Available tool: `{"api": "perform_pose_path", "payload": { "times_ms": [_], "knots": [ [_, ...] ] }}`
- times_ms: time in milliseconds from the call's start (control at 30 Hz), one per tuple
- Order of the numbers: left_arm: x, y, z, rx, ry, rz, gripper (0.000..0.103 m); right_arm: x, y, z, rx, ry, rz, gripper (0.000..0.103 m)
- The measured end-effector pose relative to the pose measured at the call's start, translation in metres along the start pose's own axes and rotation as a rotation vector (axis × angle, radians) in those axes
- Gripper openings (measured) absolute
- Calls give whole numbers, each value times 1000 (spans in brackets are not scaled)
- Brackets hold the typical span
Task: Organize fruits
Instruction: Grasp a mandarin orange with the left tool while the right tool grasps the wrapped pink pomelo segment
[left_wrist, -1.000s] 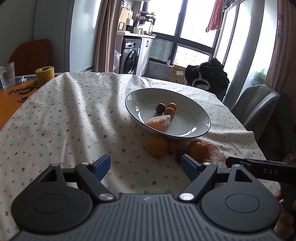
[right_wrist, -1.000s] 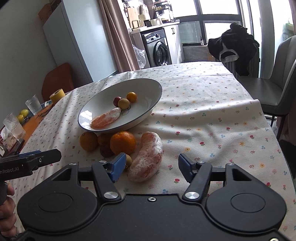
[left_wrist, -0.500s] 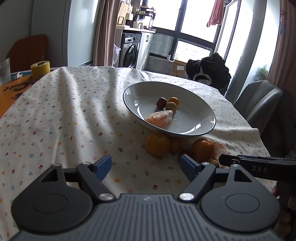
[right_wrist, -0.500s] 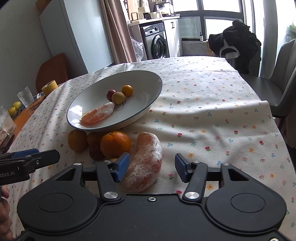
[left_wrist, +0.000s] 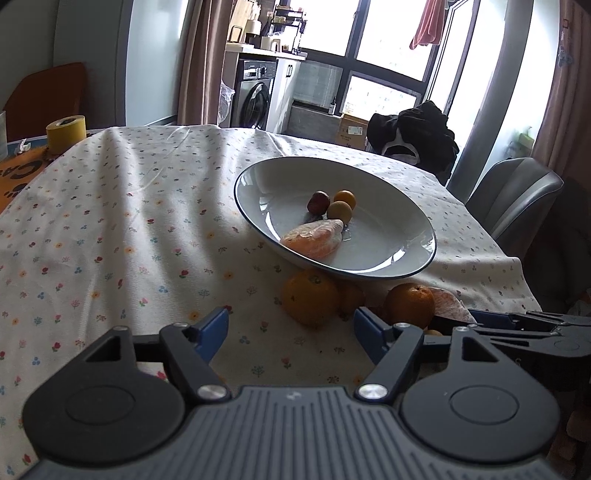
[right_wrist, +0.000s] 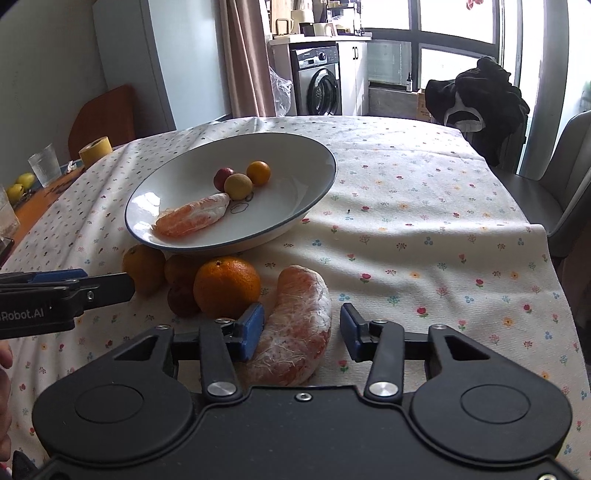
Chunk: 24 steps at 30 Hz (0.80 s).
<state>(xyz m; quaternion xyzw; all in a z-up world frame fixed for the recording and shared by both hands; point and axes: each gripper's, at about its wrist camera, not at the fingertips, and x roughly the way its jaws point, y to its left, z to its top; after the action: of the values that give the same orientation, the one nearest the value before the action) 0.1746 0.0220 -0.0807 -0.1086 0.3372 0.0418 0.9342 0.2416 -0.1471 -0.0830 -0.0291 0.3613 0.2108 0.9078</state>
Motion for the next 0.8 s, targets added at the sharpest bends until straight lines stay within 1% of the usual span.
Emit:
{"api": "perform_pose_path", "payload": {
  "times_ms": [67, 200, 333, 500, 633, 667, 700, 767, 800],
  "knots": [
    [3, -2, 2, 5, 5, -1, 68, 0, -3, 1, 9, 1, 9, 38],
    [9, -4, 4, 9, 5, -8, 66, -1, -8, 2, 11, 5, 13, 37],
    [16, -5, 6, 6, 15, -11, 60, -2, -12, 3, 20, 10, 6, 36],
    [24, -7, 7, 11, 24, -17, 60, -3, -15, 1, 17, 6, 9, 36],
    [27, -8, 6, 10, 30, -39, 49, -2, -13, 1, 8, 12, -7, 37],
    [27, -9, 6, 12, 30, -52, 45, -2, -12, 1, 7, 10, -9, 37],
    [27, -9, 6, 12, 27, -53, 44, -3, -12, 0, 8, 7, -9, 37],
    [26, -9, 5, 12, 21, -39, 37, -3, -12, -1, 12, 3, -7, 37],
    [25, -7, 4, 10, 21, -48, 36, -4, -12, -1, 15, 5, -8, 37]
  ]
}}
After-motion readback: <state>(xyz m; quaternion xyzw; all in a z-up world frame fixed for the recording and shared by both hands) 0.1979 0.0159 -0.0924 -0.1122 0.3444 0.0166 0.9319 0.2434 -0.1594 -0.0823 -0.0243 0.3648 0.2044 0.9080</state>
